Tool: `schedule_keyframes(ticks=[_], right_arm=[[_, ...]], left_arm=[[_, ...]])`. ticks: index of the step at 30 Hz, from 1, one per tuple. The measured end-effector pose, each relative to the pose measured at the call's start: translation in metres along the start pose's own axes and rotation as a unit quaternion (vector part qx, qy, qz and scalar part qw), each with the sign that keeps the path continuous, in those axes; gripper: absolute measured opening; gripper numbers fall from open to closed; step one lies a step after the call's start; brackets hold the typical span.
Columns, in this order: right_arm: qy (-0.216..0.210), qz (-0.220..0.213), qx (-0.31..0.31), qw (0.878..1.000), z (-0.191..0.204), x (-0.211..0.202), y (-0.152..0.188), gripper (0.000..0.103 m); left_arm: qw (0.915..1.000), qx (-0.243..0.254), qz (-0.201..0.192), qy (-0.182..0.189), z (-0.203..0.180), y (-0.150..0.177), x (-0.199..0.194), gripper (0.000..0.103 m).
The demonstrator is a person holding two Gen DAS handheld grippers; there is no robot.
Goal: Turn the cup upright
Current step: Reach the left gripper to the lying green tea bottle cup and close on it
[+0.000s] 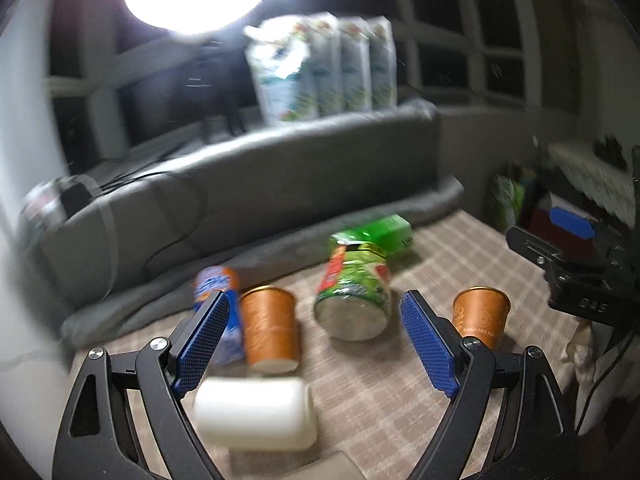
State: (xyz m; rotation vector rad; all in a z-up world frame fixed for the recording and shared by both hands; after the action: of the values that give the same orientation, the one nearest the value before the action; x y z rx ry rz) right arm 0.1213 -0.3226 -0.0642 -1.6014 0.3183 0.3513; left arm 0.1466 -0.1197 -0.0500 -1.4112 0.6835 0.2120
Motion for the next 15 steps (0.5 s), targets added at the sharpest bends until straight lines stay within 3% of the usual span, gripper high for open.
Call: schedule_keyframes(ticks=[6,10,15], right_arm=[[0.016,0.018,0.035,0.999,-0.040,0.011,0.019,0.103],[0.031,0.030,0.058,0.997,-0.067,0.020,0.032,0.103],[0.040,0.042,0.084,0.995,-0.091,0.030,0.043,0.103]], left_arm=[[0.9911,0.115,0.062,0.026,-0.040,-0.016,0.059,0.087],[0.9729,0.200,0.105,0.049,-0.071,-0.020,0.097,0.087],[0.9507,0.257,0.158,0.071,-0.099,-0.027,0.143,0.087]])
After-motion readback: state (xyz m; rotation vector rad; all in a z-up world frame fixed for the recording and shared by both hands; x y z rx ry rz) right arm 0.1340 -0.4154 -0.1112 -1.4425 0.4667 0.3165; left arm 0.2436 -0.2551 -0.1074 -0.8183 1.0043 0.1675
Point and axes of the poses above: each gripper's, at about its wrist camera, not at the fingertips, and x roughly the way its jaws point, z to its left, y to its underside, the point moved 8 cm from there along x, roughly the way its jaws point, and after that the axes turned 10 degrees about -x, right-handed, at the moved point
